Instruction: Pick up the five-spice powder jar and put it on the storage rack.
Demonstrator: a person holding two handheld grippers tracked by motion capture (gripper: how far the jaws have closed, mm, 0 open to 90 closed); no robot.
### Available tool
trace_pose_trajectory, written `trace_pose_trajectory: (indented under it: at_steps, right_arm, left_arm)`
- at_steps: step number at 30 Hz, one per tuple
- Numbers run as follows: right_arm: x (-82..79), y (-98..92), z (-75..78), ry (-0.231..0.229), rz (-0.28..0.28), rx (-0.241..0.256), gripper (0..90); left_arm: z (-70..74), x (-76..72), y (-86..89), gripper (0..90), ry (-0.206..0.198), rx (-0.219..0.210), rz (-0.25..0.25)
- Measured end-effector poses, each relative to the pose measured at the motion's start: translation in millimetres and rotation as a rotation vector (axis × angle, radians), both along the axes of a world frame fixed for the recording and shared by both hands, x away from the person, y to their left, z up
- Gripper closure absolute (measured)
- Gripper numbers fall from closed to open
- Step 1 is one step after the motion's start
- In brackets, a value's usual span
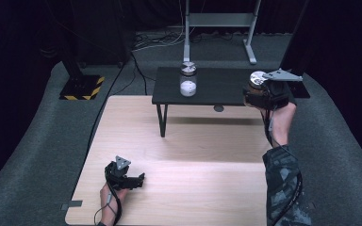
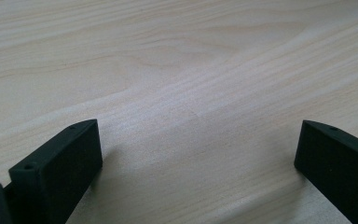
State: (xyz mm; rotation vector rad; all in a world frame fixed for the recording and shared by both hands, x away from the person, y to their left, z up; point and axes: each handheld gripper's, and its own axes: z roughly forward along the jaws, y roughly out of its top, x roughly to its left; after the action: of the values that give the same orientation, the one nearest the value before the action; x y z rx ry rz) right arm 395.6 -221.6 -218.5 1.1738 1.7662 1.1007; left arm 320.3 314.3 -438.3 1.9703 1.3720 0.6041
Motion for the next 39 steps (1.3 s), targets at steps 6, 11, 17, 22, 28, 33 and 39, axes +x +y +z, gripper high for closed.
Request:
trace_pose_trajectory:
  at_steps: [6, 11, 17, 22, 28, 33, 39]
  right_arm:
    - [4.4, 1.3, 2.8, 0.005, 0.004, -0.001, 29.4]
    - [8.3, 2.2, 4.4, 0.011, 0.007, 0.000, 29.4]
    - [13.4, 3.5, 5.1, 0.020, 0.010, 0.002, 29.4]
    - [17.7, 4.9, 5.6, 0.028, 0.012, 0.000, 29.4]
    - [23.2, 5.0, 6.5, 0.036, 0.011, 0.009, 29.4]
    - [26.1, 6.4, 7.4, 0.040, 0.015, 0.006, 29.4]
    - [29.0, 7.0, 8.3, 0.044, 0.017, 0.007, 29.4]
  left_arm:
    - [0.0, 0.0, 0.0, 0.5, 0.000, 0.000, 0.000]
    - [0.0, 0.0, 0.0, 0.5, 0.000, 0.000, 0.000]
    - [0.0, 0.0, 0.0, 0.5, 0.000, 0.000, 0.000]
    - [0.0, 0.0, 0.0, 0.5, 0.000, 0.000, -0.001]
    - [0.0, 0.1, 0.1, 0.5, 0.000, 0.000, -0.001]
    - [0.0, 0.1, 0.1, 0.5, 0.000, 0.000, -0.002]
    - [0.1, 0.1, 0.2, 0.5, 0.000, 0.000, -0.002]
